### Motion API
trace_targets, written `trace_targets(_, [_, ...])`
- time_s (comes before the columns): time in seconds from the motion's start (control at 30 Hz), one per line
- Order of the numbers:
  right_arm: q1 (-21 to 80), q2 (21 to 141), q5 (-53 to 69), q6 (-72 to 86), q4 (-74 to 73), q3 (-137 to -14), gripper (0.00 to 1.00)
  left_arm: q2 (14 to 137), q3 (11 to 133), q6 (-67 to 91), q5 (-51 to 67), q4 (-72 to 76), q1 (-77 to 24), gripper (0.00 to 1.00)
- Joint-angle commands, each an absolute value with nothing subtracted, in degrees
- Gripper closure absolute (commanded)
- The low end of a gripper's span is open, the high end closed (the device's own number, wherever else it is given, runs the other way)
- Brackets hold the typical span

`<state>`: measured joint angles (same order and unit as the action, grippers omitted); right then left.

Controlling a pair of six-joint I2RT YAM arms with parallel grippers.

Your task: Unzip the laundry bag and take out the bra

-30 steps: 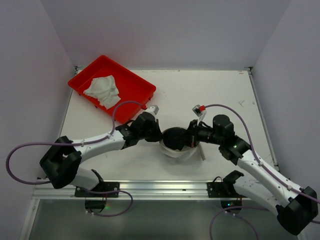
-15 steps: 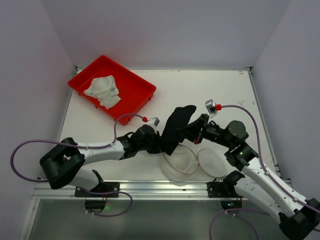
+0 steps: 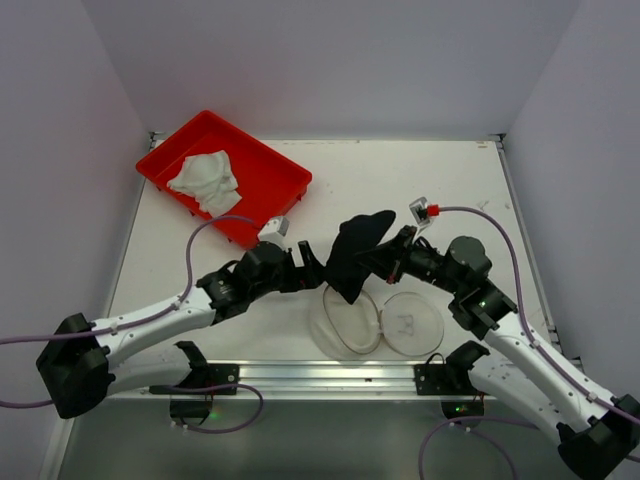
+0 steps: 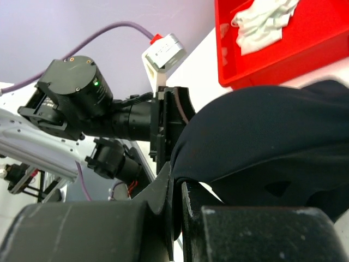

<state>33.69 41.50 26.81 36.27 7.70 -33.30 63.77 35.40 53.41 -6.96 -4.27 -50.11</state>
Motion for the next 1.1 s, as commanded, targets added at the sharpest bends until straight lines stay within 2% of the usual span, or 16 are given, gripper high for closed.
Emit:
trace_targets(0.0, [33.58, 41.39, 25.14, 34.98, 5.28, -39.89, 1.0, 59.6, 38.49, 48.88, -8.88, -7.82, -49.66, 0.04])
trace_targets(0.4, [33.58, 48.33, 24.78, 33.57, -0.26, -52.64, 1.0, 47.55, 40.34, 53.27, -14.15, -11.52, -46.5, 0.0])
trace_targets(0.57, [33.57, 51.41, 26.36, 33.66, -1.49, -57.03, 1.0, 51.5, 40.35, 49.32, -6.78, -7.66, -44.47, 0.0])
trace_targets(0.8, [33.66, 54.93, 28.21, 34.36, -1.85, -60.03, 1.0, 53.43, 36.48, 41.14, 4.65, 11.83, -44.21, 0.0])
trace_targets(1.07, [33.57, 56.69, 29.53, 36.3, -0.35, -59.33, 1.0, 60.2, 36.57, 39.37, 16.16, 22.05, -44.12, 0.0])
